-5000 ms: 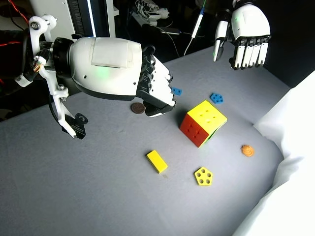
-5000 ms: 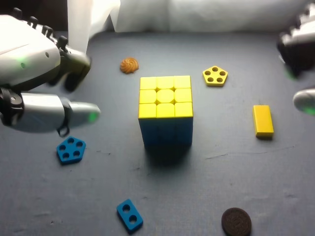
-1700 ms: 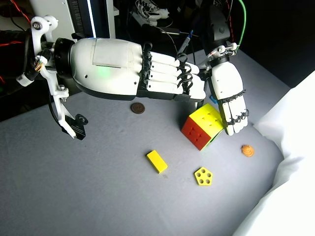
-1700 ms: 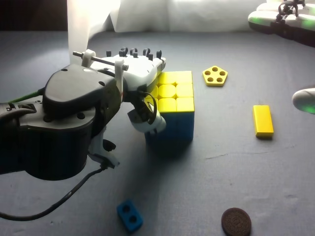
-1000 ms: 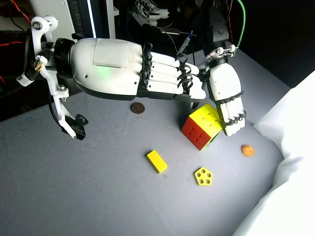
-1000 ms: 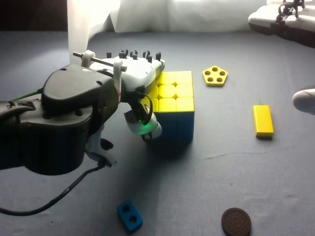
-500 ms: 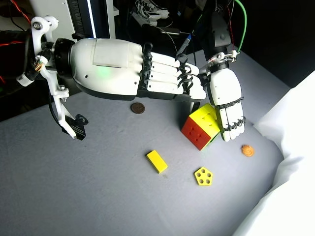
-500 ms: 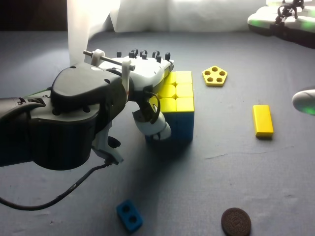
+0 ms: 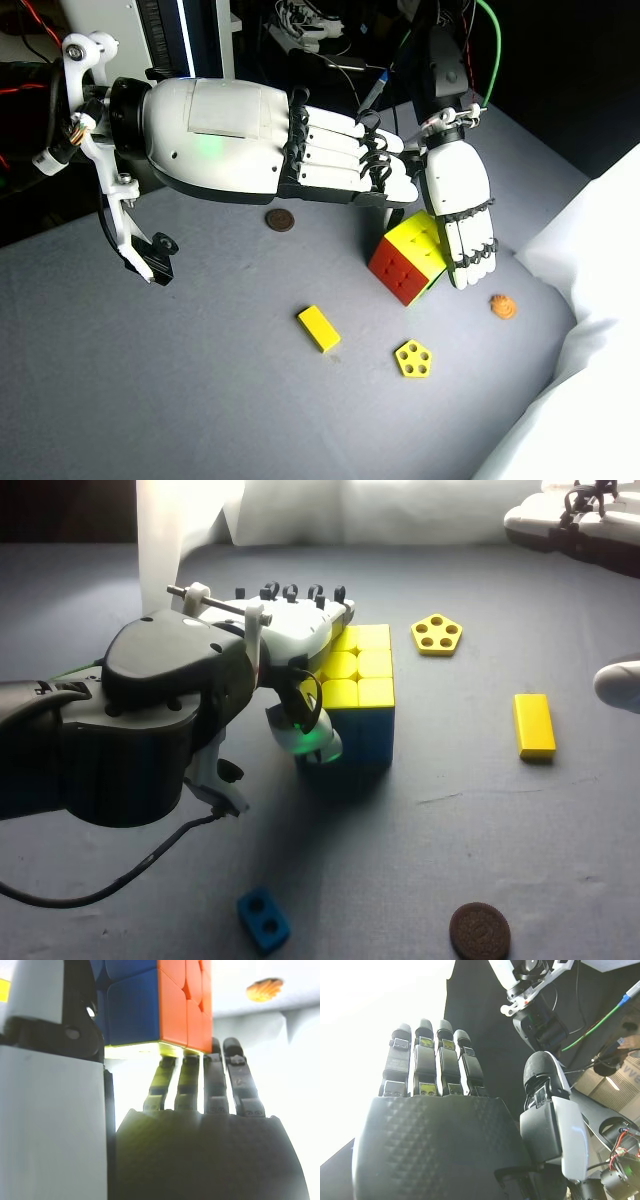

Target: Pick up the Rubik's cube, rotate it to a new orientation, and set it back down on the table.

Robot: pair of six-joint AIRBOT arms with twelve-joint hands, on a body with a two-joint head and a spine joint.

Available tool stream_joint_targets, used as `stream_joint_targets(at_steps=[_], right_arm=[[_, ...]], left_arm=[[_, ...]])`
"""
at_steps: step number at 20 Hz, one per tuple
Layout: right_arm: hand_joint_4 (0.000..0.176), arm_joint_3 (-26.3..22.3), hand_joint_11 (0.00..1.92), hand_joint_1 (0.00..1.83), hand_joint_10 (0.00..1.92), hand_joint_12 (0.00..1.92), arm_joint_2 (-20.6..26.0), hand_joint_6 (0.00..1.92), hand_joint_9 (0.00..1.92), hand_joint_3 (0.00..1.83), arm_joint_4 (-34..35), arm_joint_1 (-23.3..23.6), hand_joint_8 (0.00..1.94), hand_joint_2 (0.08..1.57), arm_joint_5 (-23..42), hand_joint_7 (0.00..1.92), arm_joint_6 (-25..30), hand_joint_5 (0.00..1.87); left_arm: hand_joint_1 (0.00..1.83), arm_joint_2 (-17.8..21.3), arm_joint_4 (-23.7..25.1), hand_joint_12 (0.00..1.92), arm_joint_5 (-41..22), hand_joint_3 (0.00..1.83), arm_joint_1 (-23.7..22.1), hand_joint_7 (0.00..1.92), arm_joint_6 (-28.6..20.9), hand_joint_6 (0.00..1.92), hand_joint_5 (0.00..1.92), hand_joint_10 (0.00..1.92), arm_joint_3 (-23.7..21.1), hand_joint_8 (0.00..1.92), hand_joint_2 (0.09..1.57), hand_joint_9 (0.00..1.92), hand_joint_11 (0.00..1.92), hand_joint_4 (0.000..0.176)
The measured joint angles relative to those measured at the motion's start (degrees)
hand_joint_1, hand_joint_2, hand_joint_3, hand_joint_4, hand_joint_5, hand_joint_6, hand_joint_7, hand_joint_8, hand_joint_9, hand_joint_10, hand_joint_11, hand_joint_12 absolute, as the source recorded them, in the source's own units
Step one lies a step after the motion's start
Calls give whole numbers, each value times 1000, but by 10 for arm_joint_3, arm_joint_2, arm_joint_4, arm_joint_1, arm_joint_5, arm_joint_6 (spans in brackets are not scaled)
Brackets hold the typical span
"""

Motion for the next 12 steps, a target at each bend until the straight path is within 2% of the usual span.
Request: stream_joint_targets(at_steps=[5,6,7,8,9,10,11,12], right_arm=[[0,0,8,8,12,4,0,9,109,2,0,0,8,1297,0,126,0,73],[0,0,1,3,7,0,0,5,98,2,0,0,3,1296,0,115,0,65],[0,0,1,3,7,0,0,5,98,2,0,0,3,1296,0,115,0,65],[0,0,6,32,9,4,0,10,105,0,0,0,7,1290,0,126,0,79],[0,0,11,11,10,10,0,11,107,0,0,0,5,1288,0,125,0,81],[0,0,2,12,8,7,0,9,104,0,0,0,2,1288,0,119,0,78],[0,0,0,8,2,1,0,4,90,0,0,0,0,1290,0,101,0,68],[0,0,0,8,2,1,0,4,90,0,0,0,0,1290,0,101,0,68]], left_arm=[[908,0,8,0,-1,12,3,0,-1,0,0,0,0,0,1020,0,0,0],[993,0,8,0,-1,12,3,0,-1,0,0,0,0,0,1025,0,0,0],[993,0,8,0,-1,12,3,0,-1,0,0,0,0,0,1025,0,0,0],[1103,0,7,464,-1,0,3,200,-2,17,154,29,0,41,1020,232,0,0],[1103,0,10,795,-1,1,3,369,-2,37,260,93,0,77,1019,392,0,0],[1102,0,14,1039,-3,5,2,425,-2,35,381,433,0,296,1000,387,0,0],[1117,0,16,1187,-4,2,2,374,-2,50,446,832,0,631,988,296,0,0],[1117,0,17,1187,-4,2,1,374,-2,50,446,832,0,631,988,296,0,0]])
